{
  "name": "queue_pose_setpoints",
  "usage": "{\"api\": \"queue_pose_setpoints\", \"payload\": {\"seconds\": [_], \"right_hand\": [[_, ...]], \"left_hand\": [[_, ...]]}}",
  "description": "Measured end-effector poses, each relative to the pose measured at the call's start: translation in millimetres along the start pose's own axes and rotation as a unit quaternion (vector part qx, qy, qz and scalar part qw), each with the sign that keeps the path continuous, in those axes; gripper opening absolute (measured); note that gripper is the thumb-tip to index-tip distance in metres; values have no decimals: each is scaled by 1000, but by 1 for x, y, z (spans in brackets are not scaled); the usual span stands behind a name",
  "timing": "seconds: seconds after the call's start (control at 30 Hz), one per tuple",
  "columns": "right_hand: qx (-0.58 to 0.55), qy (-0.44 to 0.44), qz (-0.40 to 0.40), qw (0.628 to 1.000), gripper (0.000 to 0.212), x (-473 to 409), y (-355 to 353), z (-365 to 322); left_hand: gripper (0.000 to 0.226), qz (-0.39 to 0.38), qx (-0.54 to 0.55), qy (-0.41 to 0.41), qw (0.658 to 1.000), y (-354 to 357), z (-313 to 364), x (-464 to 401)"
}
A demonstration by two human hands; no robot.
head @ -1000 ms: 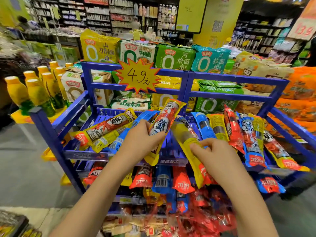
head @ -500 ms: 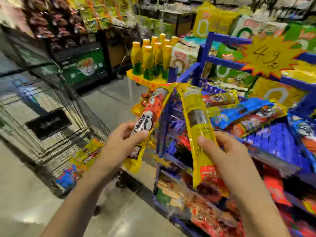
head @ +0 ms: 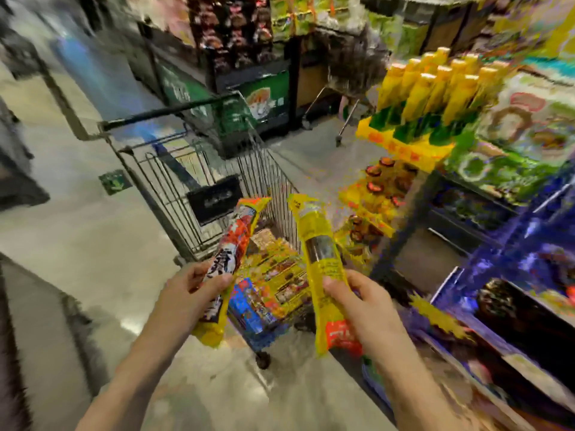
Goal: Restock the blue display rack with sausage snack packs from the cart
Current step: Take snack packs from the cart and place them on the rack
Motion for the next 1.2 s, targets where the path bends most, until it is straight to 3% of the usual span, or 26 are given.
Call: {"api": "queue_pose_setpoints", "payload": {"seconds": [0.1,0.23,0.37,0.47,0.57,0.67,0.87,0.9,0.97,1.0,1.07,1.2], "right_hand": [[19,41,-3,999,9,-20,32,18],[16,92,10,996,13,-60,56,39],[-25,147,17,989,17,-112,81,59],[-62,207,14,976,14,-145,98,80],[-78,252,24,964,13,-167,108,99],[-98,303,48,947,14,-175,115,115],[-111,351,143,919,14,-199,129,154],[-108,360,163,912,17,-204,135,163],[-109,385,199,895,55,-212,150,193],[-113,396,209,887,63,-215,158,210],[-130,425,217,869,47,-224,177,239],[-165,446,237,847,28,-283,215,219]], "left_hand": [[11,-6,-9,-25,1000,-18,-17,-32],[39,-20,-5,-57,998,-21,-26,-83],[11,-34,-28,-99,994,-17,-25,-135],[14,-51,-51,-135,988,-17,-30,-168],[34,-73,-85,-160,981,-14,-33,-207],[22,-104,-126,-174,971,-1,-38,-243],[31,-214,-227,-198,929,42,-59,-321],[37,-226,-248,-196,921,48,-65,-335],[39,-245,-287,-198,905,57,-76,-364],[36,-255,-304,-209,894,58,-77,-377],[33,-272,-318,-240,876,59,-86,-405],[38,-284,-341,-248,861,57,-111,-467]]}}
Point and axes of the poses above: each hand's wrist, its own x-axis away from the middle knuckle, its own y-axis out of the palm, z = x × y, the point moved 1 cm from there along -x, towards the middle knuckle, and after that the axes turned 7 degrees about -y, right-handed, at the moved point
